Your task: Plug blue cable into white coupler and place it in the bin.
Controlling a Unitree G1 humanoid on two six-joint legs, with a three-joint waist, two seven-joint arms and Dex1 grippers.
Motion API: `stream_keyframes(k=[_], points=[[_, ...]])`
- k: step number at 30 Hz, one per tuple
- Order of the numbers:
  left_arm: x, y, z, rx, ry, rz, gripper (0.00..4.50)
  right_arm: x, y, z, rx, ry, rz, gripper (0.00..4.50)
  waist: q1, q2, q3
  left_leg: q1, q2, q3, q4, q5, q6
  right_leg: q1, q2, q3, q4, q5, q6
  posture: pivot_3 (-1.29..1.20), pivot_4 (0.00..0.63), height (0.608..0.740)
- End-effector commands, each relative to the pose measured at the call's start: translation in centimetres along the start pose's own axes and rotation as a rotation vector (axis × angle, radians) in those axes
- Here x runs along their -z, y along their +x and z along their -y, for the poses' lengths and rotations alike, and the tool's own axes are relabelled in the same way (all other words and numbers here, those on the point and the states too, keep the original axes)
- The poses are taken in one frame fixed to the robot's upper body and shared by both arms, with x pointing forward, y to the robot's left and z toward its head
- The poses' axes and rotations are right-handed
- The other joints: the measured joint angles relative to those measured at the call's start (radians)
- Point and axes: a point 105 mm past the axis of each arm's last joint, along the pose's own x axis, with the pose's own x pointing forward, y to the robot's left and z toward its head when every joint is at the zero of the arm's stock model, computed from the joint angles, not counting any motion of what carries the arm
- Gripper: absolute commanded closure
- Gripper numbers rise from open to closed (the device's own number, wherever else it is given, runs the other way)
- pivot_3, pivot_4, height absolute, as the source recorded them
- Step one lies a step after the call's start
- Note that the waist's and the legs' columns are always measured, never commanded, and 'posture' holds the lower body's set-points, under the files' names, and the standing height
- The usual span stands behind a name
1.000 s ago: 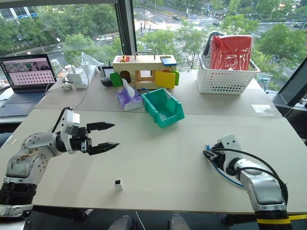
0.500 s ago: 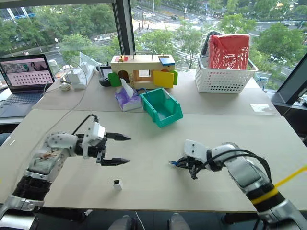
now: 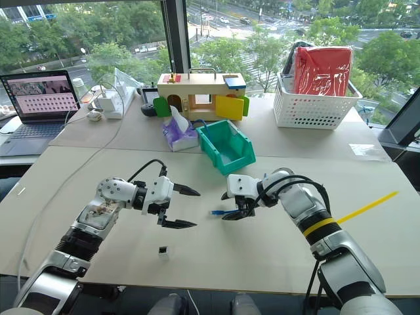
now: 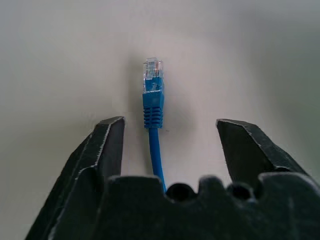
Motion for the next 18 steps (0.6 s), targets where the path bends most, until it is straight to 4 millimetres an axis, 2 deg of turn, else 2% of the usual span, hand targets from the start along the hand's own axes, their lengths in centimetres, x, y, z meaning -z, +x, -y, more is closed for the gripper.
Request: stream_keyframes(k=[1, 7, 10, 13, 16, 17, 18], points=[[-1.2, 0.7, -0.5, 0.000, 0.042, 0.029, 0.00, -2.2, -2.7, 1.4, 0.146, -0.035, 0.075, 0.02, 0.000, 0.000, 0.000, 0.000, 0.000, 0.000, 0.000, 0.000, 0.000, 0.000, 0.000, 0.000, 0.000, 0.000, 0.000, 0.00, 0.150, 0.715], [0.7, 2.7, -0.6, 0.012, -0.013, -0.029, 0.00, -2.0, -6.1, 0.9, 0.331, 0.123, 0.075, 0.02, -0.004, 0.000, 0.000, 0.000, 0.000, 0.000, 0.000, 0.000, 0.000, 0.000, 0.001, 0.000, 0.001, 0.000, 0.000, 0.00, 0.150, 0.715], [2.1, 3.3, -1.3, -0.011, 0.009, -0.092, 0.00, -1.4, -7.0, 0.2, 0.378, 0.176, 0.043, 0.02, -0.003, 0.000, 0.000, 0.000, 0.000, 0.000, 0.001, 0.000, 0.000, 0.000, 0.000, 0.000, 0.001, 0.000, 0.000, 0.00, 0.150, 0.715], [2.5, 4.0, -2.1, -0.040, -0.023, -0.083, 0.00, -1.0, -7.6, -0.3, 0.415, 0.225, 0.031, 0.02, -0.002, 0.000, 0.000, 0.000, 0.000, 0.000, 0.001, 0.000, 0.000, 0.000, 0.000, 0.000, 0.001, 0.000, 0.000, 0.00, 0.150, 0.715], [2.8, 4.5, -2.1, -0.027, -0.035, -0.089, 0.72, -1.0, -8.1, -0.6, 0.439, 0.252, 0.024, 0.00, -0.002, 0.000, 0.000, 0.000, 0.000, 0.000, 0.002, 0.000, 0.000, 0.001, 0.000, 0.000, 0.001, 0.000, 0.001, 0.00, 0.150, 0.715], [2.9, 4.6, -2.0, -0.016, -0.043, -0.093, 1.20, -1.0, -8.2, -0.7, 0.449, 0.261, 0.023, 0.00, -0.003, 0.000, 0.000, 0.000, 0.000, 0.000, 0.002, 0.000, 0.000, 0.001, 0.000, 0.001, 0.000, 0.000, 0.001, 0.00, 0.150, 0.715], [3.0, 4.7, -1.9, -0.009, -0.049, -0.096, 1.50, -1.0, -8.3, -0.7, 0.455, 0.267, 0.023, 0.00, -0.004, 0.000, 0.000, 0.000, 0.000, 0.000, 0.002, 0.000, 0.000, 0.001, 0.000, 0.001, 0.000, 0.000, 0.001, 0.00, 0.150, 0.715]])
